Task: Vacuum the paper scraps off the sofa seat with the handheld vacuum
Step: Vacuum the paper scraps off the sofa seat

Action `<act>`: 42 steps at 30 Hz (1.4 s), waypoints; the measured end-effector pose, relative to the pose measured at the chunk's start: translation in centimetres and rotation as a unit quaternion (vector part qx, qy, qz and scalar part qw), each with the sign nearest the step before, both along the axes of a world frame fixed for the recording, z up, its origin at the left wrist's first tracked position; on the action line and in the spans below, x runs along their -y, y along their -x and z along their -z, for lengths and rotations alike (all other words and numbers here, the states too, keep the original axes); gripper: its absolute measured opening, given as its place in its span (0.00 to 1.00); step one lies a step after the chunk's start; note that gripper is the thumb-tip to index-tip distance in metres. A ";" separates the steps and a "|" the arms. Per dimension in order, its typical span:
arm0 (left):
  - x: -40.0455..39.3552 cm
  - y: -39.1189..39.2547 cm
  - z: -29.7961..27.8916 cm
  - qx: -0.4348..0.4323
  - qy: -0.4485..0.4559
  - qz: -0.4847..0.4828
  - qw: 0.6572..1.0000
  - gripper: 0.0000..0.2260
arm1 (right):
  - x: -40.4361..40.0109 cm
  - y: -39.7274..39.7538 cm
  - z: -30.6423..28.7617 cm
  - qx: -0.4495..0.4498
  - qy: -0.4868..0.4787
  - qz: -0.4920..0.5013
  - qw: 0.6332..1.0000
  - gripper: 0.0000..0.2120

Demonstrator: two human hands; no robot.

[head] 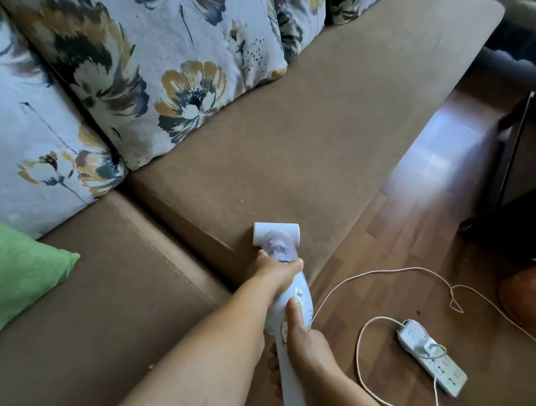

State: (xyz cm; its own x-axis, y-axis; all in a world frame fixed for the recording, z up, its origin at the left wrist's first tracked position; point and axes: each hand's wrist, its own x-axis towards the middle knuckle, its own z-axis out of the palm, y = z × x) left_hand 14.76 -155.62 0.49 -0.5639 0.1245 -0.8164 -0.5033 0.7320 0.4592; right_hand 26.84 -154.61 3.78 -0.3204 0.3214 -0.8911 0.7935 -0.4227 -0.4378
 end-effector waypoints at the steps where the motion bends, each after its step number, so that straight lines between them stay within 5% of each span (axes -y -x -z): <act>1: 0.1 0.0 0.1 -0.003 0.002 0.002 1.000 0.38 | 0.1 -0.1 0.3 0.000 0.001 0.000 1.000 0.37; 14: -1.3 -0.7 -1.1 -0.023 0.039 0.017 0.999 0.37 | -1.6 -1.0 0.0 -0.020 0.025 -0.002 0.999 0.36; 25: -5.7 -0.3 -4.7 -0.058 -0.035 0.040 0.997 0.42 | -5.3 -0.9 -1.0 -0.047 -0.059 0.015 0.997 0.39; 36: -3.8 8.8 -8.5 -0.144 -0.030 0.079 0.986 0.42 | -3.2 7.9 -5.3 -0.102 -0.061 0.016 0.993 0.34; 42: -1.0 13.8 -7.1 -0.149 -0.016 0.031 0.988 0.43 | -0.2 12.8 -3.6 -0.128 0.002 -0.004 0.992 0.41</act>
State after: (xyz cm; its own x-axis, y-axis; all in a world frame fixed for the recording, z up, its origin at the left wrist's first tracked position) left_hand 0.96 -154.67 7.60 -0.7689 0.1896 -0.6106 -0.2973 0.7395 0.6039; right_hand 14.00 -154.45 7.41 -0.5389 0.3152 -0.7812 0.6593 -0.4194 -0.6241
